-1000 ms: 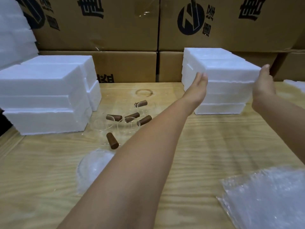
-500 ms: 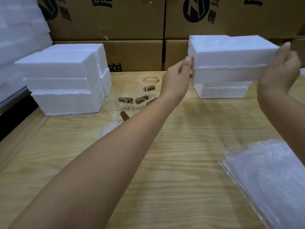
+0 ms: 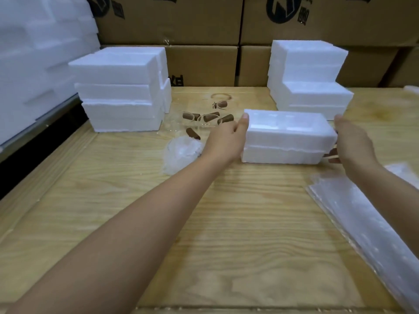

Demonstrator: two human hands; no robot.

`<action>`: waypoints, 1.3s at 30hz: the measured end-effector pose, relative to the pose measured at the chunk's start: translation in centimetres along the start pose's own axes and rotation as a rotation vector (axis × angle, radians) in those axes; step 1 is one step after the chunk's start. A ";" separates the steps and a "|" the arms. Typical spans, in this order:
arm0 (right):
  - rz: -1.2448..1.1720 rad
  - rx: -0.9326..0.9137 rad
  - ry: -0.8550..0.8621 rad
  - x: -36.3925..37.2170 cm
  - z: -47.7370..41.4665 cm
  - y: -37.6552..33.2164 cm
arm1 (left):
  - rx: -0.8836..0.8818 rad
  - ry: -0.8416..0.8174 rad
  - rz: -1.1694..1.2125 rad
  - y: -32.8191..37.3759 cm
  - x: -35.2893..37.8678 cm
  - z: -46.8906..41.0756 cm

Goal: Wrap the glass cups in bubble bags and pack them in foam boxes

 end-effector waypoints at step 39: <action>0.231 -0.546 -0.408 6.0 10.4 -5.8 | 0.078 0.473 0.400 -8.2 -10.8 5.2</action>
Point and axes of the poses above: each hand's wrist, its own z-axis away from the middle knuckle, its own x-axis out of the palm, y = z × x, the point moved 1 cm from there along -z, towards the middle knuckle, and after that the axes turned 4 degrees about y, right-handed, at the moved point
